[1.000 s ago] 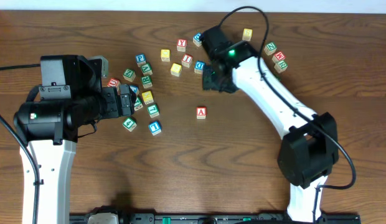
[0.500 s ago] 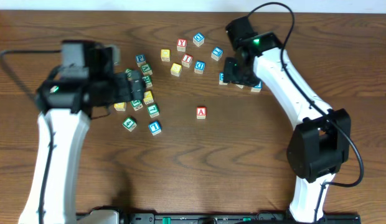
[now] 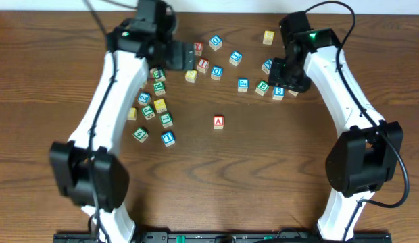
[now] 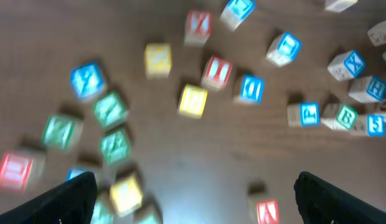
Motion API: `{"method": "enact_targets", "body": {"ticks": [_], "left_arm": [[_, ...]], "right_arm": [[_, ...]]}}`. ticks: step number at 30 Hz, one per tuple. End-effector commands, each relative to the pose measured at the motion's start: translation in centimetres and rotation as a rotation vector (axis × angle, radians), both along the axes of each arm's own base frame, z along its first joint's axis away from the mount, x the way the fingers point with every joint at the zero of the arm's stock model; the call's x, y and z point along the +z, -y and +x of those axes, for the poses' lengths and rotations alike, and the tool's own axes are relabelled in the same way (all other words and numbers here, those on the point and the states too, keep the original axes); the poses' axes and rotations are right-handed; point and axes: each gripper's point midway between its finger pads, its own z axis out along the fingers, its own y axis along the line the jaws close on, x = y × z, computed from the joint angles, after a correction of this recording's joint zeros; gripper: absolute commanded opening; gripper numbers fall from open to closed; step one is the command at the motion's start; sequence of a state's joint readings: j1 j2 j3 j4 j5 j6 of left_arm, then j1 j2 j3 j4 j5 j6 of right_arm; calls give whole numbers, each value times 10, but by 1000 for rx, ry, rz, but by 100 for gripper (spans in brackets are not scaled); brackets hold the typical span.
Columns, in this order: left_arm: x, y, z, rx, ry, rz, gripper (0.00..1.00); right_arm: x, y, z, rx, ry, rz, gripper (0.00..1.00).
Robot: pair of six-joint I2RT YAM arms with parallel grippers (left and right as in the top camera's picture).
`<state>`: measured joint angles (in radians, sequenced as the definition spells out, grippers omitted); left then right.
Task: Spell out AI2
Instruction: 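Move the left gripper over the red I block near the top center, then lower the left gripper onto the red I block and close it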
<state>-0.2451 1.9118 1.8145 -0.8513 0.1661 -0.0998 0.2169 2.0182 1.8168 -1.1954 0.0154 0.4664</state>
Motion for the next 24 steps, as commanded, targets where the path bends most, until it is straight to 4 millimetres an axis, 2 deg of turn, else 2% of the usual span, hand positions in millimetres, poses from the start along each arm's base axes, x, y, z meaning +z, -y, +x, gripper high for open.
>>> {"method": "enact_targets", "body": {"ticks": [1, 6, 9, 18, 24], "left_arm": [[-19, 7, 19, -71, 41, 118, 99], [-58, 17, 41, -74, 40, 141, 99], [-74, 21, 51, -76, 42, 137, 99], [-94, 46, 67, -129, 98, 146, 97], [-123, 44, 73, -111, 81, 179, 93]], "right_arm": [[14, 6, 0, 23, 26, -10, 57], [11, 17, -5, 21, 7, -69, 57], [9, 17, -7, 24, -2, -74, 57], [-1, 21, -14, 23, -30, -95, 58], [-7, 21, -20, 28, -52, -99, 55]]}}
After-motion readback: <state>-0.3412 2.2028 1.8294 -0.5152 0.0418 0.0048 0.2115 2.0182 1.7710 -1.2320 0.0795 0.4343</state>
